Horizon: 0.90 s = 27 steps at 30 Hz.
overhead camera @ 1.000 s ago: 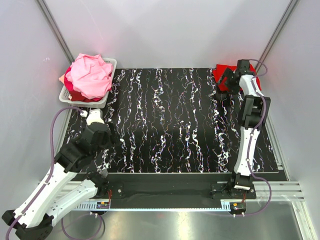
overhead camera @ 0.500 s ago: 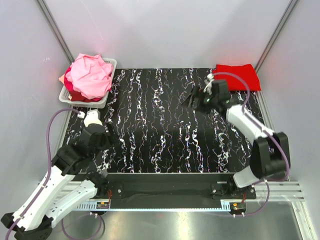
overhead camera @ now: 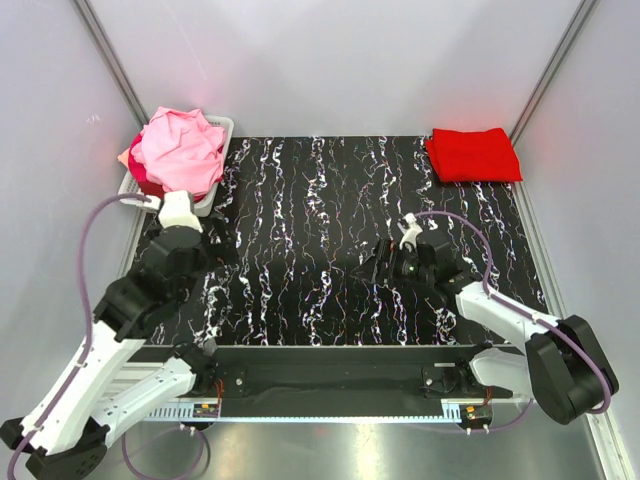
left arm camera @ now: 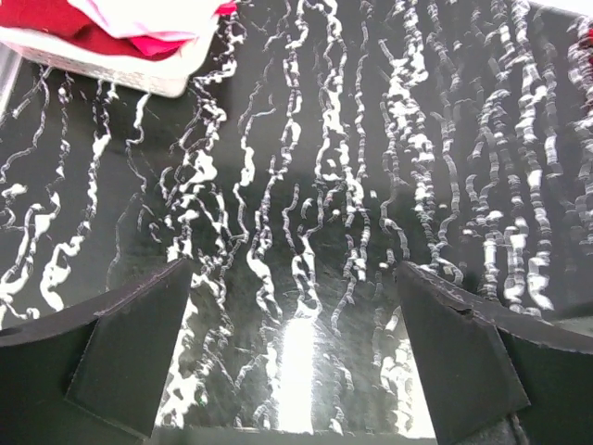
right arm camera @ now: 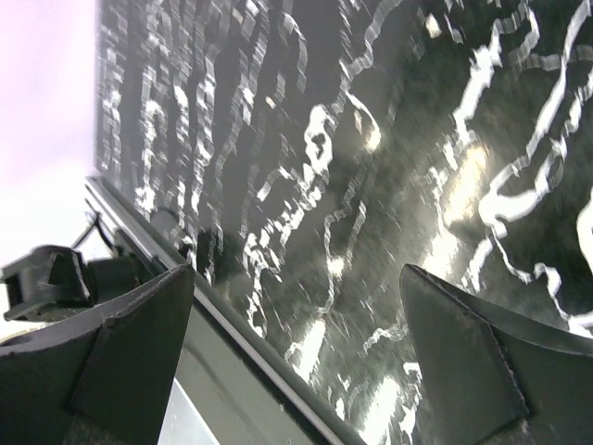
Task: Fold and stack the t-shirts
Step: Reset both grippers
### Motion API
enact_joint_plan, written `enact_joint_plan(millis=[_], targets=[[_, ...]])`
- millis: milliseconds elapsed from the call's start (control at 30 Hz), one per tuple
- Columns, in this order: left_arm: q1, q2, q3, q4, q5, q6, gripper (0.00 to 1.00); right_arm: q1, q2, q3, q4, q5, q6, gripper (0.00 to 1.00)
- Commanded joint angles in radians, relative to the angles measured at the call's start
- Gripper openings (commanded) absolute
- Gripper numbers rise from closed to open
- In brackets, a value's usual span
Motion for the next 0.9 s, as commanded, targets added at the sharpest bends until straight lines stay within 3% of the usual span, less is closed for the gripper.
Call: enact_joint_plan(millis=[0, 100, 867], targets=[[0.003, -0.017, -0.119, 0.095, -0.057, 0.086, 0.99, 0.002, -0.032, -0.006, 0.169, 0.019, 0.022, 1.0], [0.003, -0.074, -0.215, 0.126, -0.108, 0.09, 0.99, 0.002, -0.024, -0.006, 0.183, -0.001, 0.019, 1.0], [0.003, -0.1, -0.204, 0.118, -0.128, 0.078, 0.99, 0.002, -0.027, -0.013, 0.168, 0.014, 0.039, 1.0]])
